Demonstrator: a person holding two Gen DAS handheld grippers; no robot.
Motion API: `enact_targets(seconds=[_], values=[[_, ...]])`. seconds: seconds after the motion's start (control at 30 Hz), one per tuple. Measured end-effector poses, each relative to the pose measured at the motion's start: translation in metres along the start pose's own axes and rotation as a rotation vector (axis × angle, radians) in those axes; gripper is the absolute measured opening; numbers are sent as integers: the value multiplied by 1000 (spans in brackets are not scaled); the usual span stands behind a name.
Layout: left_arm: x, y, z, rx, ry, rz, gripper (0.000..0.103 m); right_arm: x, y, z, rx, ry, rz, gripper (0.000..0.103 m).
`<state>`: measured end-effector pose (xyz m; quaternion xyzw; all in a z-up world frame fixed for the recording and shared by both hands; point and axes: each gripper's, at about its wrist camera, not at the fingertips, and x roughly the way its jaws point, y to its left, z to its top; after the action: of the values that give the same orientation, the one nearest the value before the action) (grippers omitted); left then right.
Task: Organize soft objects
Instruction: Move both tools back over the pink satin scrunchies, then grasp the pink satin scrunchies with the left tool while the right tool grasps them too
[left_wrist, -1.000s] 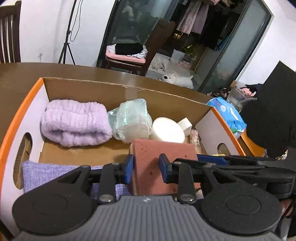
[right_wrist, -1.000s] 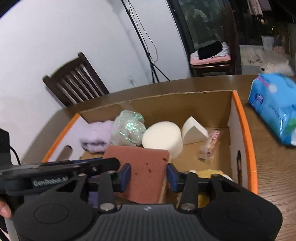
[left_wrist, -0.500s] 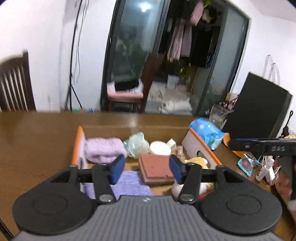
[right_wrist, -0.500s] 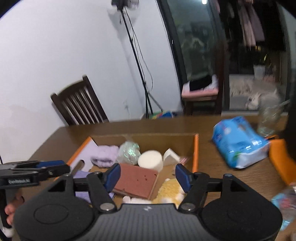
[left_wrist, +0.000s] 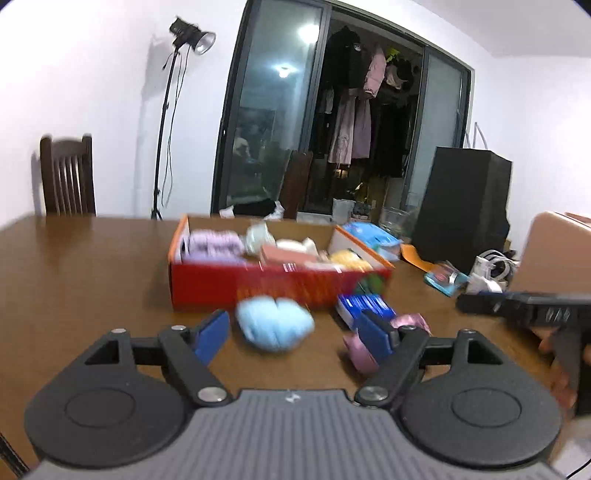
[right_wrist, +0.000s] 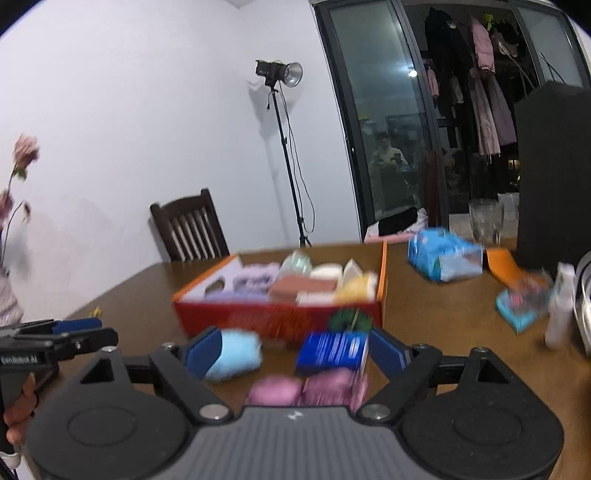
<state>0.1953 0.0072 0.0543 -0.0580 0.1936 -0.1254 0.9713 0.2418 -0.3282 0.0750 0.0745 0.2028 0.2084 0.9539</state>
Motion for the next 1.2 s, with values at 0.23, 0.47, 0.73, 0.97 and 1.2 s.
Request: enact_targets(seconds=[0.23, 0.47, 0.73, 0.97, 1.2], values=[[-6, -3, -30, -6, 93, -9, 79, -24, 19, -63, 21, 63, 5, 86], [20, -15, -28, -9, 121, -49, 78, -22, 5, -61, 63, 34, -9, 83], [89, -34, -6, -54, 172, -184, 74, 24, -33, -45, 161, 72, -11, 62], [147, -40, -15, -48, 297, -226, 25, 78, -55, -37, 190, 165, -65, 46], [155, -28, -22, -126, 330, -275, 18, 85, -50, -44, 143, 218, -42, 38]])
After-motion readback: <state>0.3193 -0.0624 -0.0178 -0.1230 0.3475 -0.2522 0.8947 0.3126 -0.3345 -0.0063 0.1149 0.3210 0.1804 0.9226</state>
